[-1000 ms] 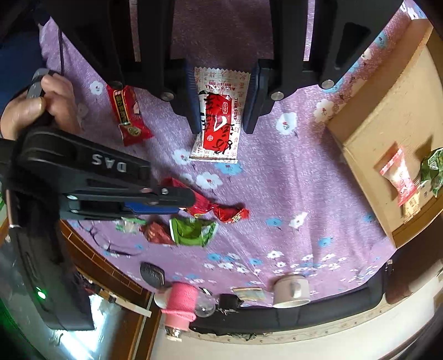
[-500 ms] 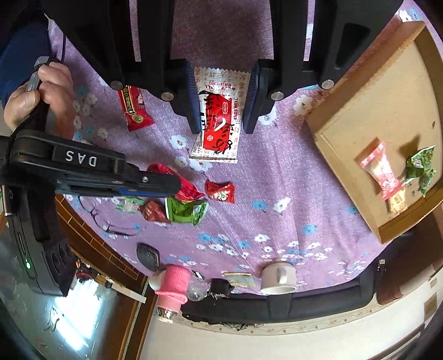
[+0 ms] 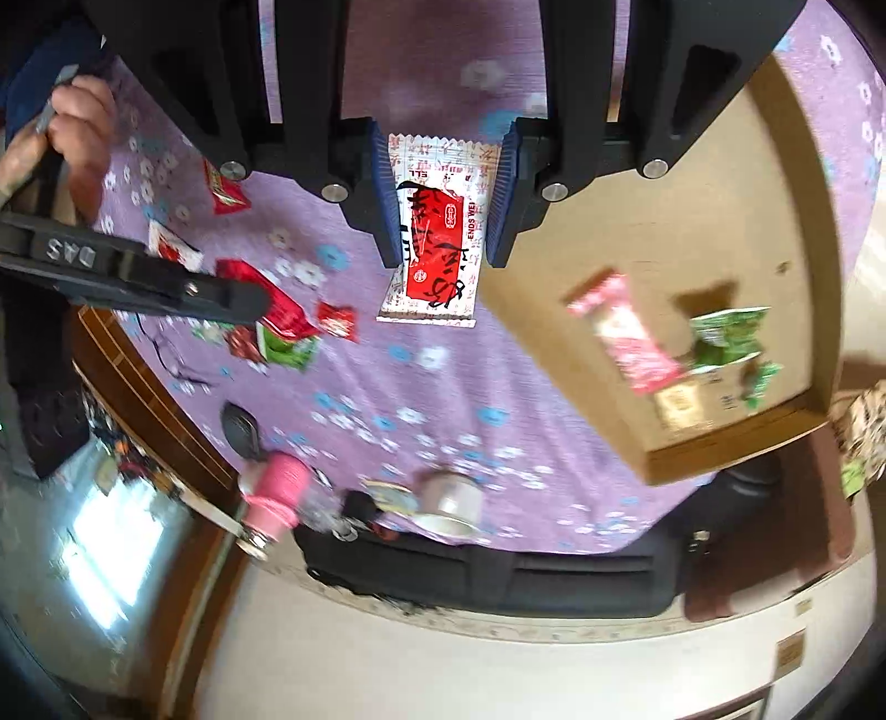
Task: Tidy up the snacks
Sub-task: 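Carry the white-red packet and red bar over the cardboard box with both tools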
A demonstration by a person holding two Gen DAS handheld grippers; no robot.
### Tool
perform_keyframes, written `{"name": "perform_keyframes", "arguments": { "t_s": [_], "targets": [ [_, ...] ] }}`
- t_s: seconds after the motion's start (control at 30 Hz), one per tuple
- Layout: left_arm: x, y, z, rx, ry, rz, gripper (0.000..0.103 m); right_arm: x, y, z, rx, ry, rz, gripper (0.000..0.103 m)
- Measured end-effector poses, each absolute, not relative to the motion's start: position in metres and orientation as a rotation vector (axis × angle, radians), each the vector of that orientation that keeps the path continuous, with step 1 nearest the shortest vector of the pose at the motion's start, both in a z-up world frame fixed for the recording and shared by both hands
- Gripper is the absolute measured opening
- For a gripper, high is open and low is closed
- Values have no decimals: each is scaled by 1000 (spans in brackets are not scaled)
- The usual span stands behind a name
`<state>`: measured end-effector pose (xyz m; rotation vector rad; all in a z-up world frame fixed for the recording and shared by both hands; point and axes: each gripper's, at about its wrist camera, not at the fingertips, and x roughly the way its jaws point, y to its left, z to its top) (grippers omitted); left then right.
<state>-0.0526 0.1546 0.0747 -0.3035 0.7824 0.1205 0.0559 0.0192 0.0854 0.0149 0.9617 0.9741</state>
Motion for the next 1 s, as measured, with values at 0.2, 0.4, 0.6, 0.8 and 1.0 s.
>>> {"name": "perform_keyframes", "arguments": {
  "t_s": [0.2, 0.4, 0.6, 0.8, 1.0],
  "targets": [
    [-67, 197, 70, -369, 769, 215, 30, 35, 76, 87, -32, 953, 1039, 22],
    [-78, 233, 56, -434, 784, 305, 30, 24, 129, 64, -109, 966, 1038, 22],
    [-81, 248, 38, -454, 815, 367, 30, 27, 154, 36, -140, 991, 1001, 22],
    [-79, 250, 31, -452, 826, 387, 30, 29, 163, 22, -165, 983, 1004, 22],
    [-79, 246, 28, -431, 807, 424, 30, 20, 168, 20, -220, 937, 998, 22]
  ]
}}
